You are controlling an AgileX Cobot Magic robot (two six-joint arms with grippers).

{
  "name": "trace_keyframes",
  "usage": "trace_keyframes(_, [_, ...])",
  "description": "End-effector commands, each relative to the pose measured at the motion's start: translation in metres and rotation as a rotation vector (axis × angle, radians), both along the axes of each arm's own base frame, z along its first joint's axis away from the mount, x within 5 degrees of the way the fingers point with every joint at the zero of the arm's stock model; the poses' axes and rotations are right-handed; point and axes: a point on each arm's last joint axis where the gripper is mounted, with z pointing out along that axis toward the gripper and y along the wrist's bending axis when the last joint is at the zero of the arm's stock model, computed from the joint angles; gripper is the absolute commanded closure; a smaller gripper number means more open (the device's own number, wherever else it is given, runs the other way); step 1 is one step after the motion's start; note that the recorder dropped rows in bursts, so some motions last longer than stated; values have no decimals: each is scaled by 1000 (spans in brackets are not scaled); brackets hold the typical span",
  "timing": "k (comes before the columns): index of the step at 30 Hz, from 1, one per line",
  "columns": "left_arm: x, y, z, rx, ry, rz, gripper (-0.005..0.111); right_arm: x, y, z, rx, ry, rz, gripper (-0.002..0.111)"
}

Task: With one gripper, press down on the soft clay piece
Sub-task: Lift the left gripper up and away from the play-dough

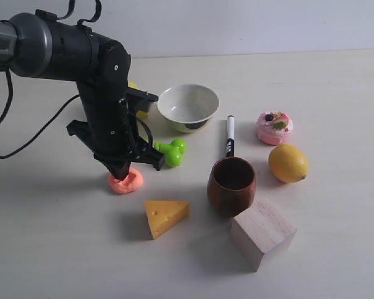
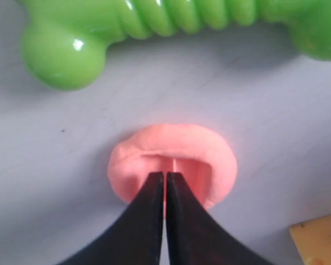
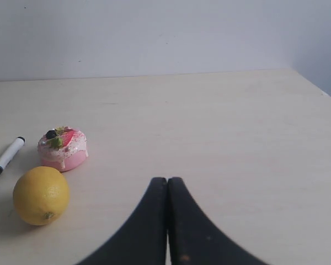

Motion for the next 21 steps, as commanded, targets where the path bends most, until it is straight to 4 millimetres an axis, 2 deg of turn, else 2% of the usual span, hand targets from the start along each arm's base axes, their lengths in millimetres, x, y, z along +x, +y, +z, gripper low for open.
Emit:
trace_keyframes(1, [-1,3,7,10,-10,0,103,0,0,-1,-6,-8,-5,108])
trace_keyframes(7, [0,10,34,20,-88,39,103,0,0,-1,-6,-8,-5,108])
trace_keyframes(13, [-4,8,75,-134,-269,107,103,0,0,-1,-6,-8,-5,108])
trace_keyframes(16, [-15,16,87,-199,-339,121,103,0,0,-1,-6,-8,-5,108])
trace_keyframes(21, [-44,35,95,-249,-388,130,103,0,0,-1,-6,-8,-5,108])
